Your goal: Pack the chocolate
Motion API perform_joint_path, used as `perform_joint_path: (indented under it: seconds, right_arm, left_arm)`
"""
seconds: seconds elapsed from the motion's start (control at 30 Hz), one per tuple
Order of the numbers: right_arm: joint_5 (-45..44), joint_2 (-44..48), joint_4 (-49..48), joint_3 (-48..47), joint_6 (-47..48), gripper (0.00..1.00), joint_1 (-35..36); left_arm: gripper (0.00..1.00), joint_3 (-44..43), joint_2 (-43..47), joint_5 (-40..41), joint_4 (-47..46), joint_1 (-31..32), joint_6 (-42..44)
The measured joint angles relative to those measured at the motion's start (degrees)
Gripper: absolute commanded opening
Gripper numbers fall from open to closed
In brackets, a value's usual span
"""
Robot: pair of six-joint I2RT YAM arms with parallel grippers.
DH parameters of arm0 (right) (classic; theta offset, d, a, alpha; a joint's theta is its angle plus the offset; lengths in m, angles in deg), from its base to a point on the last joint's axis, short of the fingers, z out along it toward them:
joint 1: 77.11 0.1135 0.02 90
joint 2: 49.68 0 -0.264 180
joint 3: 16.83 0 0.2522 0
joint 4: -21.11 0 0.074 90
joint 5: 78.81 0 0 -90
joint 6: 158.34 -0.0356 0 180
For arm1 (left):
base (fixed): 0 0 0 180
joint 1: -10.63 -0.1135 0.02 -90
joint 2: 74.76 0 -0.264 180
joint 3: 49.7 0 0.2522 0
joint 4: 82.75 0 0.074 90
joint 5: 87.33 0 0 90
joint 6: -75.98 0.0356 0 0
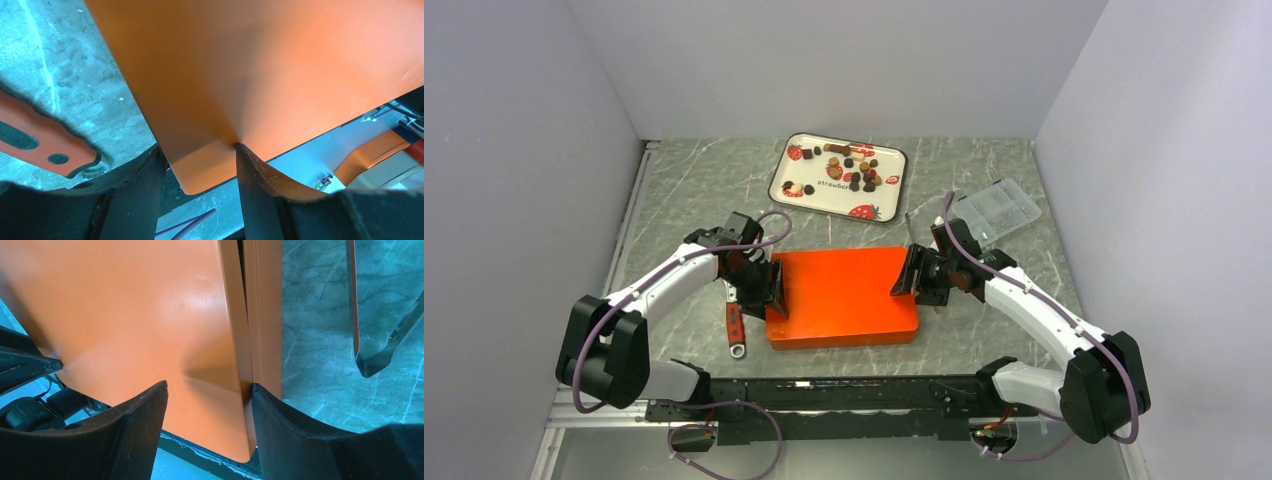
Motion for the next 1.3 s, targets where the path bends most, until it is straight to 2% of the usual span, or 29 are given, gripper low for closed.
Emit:
perform_joint_path:
  seconds: [0.9,1.3]
  right_arm:
    - [-0.22,0.66,-1.53,2.45,-0.42,0.65,0.26]
    - [-0.66,0.66,-1.57,2.45,-0.13,0.72,0.28]
  left_arm:
    - [0.57,-0.79,-2.29,0.63,0.07,0.33,-0.09]
    - [0.58,-1.16,-2.82,0.94,0.09,0.5,-0.15]
